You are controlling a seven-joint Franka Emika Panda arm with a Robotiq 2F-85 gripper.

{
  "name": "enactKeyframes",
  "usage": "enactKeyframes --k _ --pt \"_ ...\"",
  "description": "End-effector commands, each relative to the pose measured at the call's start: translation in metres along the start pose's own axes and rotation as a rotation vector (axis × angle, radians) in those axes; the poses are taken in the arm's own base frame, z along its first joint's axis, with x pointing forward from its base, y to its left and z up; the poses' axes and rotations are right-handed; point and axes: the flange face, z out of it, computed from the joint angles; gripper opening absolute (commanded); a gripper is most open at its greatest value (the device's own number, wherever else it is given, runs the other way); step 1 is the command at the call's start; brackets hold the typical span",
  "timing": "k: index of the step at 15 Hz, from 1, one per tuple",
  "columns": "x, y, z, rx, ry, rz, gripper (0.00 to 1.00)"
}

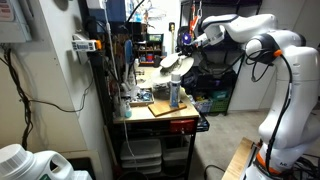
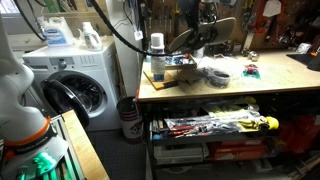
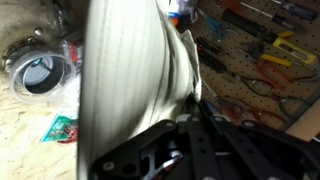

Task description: Pick up the cream hat and put it on the white cylindrical container to the left

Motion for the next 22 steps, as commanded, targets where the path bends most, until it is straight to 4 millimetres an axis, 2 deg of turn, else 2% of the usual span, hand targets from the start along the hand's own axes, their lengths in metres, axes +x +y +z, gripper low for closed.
enactKeyframes --k 1,5,12,17,22 --pt "-0.007 -0.006 -0.032 0.138 0.018 0.031 0.01" --pt "-0.012 -0.009 -0.058 0.295 0.009 0.063 0.01" --pt "-0.034 -0.002 -0.081 0.461 -0.117 0.112 0.01" --pt "-0.053 0.007 -0.080 0.537 -0.267 0.135 0.01" --pt "-0.064 0.018 -0.061 0.595 -0.367 0.163 0.01"
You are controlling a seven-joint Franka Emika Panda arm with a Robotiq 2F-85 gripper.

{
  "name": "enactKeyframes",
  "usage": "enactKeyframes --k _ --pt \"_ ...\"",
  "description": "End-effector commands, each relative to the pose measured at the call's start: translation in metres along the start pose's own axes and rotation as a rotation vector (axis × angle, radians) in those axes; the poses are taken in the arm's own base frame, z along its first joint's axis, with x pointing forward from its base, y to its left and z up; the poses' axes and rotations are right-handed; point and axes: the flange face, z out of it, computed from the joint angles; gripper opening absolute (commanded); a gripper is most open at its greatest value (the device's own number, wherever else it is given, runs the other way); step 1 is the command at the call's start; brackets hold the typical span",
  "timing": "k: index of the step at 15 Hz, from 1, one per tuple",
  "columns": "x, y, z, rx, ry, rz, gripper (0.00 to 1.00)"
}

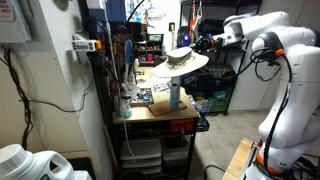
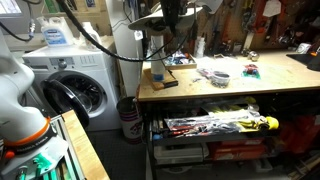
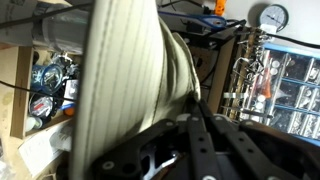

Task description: Pick up the cream hat and put it on the white cylindrical container to the left

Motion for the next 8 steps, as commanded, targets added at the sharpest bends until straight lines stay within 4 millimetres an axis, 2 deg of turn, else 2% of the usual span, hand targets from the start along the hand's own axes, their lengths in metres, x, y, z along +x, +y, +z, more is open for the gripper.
enactKeyframes --k 1,8 --pt "0.000 0.015 0.005 0.066 -0.044 0.041 0.01" --pt "0.015 0.056 0.031 0.107 -0.101 0.103 0.01"
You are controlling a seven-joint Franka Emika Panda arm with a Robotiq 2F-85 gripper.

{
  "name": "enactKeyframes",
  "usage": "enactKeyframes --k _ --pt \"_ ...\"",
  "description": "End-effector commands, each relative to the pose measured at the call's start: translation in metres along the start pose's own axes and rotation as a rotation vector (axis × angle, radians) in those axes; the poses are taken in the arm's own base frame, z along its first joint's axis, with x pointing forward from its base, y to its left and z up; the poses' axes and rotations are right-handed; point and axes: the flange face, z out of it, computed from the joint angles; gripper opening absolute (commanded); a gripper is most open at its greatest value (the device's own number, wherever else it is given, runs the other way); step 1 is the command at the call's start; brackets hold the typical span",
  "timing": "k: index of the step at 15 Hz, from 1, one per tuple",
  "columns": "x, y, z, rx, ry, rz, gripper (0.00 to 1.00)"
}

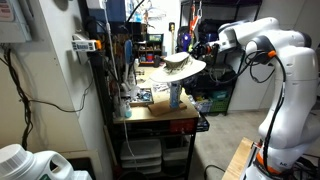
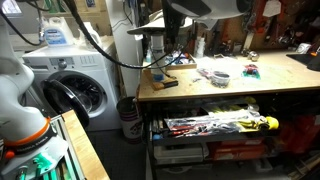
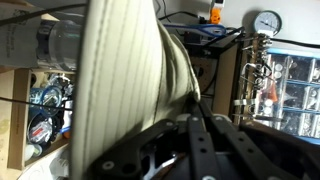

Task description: Pick up the cream hat and put it on the white cylindrical container to the left

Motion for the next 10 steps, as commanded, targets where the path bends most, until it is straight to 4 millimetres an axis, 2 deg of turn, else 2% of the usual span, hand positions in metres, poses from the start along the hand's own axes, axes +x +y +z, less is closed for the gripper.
enactKeyframes --k 1,5,10 --pt "0.010 0.022 0.010 0.042 -0.053 0.039 0.01" --pt "0.019 0.048 0.024 -0.025 -0.064 0.076 0.01" --pt "0.023 0.066 0.031 -0.103 -0.100 0.108 0.01"
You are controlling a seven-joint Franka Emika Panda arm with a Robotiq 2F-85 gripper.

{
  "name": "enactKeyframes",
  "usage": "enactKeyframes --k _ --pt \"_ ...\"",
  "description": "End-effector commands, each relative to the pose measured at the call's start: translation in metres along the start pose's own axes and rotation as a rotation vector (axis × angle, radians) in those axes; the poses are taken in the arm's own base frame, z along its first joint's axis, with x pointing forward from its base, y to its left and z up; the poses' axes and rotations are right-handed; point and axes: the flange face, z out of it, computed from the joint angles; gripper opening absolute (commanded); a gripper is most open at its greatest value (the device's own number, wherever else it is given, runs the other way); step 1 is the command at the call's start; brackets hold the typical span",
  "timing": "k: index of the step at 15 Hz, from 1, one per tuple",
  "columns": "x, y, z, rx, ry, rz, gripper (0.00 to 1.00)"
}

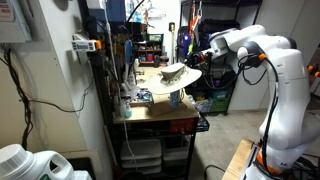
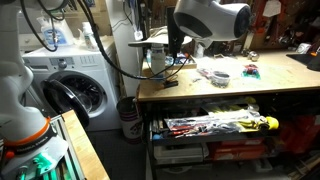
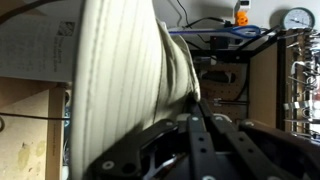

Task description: Pick up the cream hat and put it on the white cylindrical container to the left

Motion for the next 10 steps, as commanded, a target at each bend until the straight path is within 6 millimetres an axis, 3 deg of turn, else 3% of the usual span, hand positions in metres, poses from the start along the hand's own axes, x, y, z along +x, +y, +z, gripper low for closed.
enactKeyframes --k 1,2,4,10 --pt "0.004 0.005 0.001 -0.074 -0.032 0.017 0.01" --pt "0.004 0.005 0.001 -0.094 -0.045 0.013 0.01" --pt "0.003 0.005 0.000 -0.143 -0.050 0.010 0.30" --pt "0.004 -0.005 -0.008 -0.232 -0.032 -0.002 0.74"
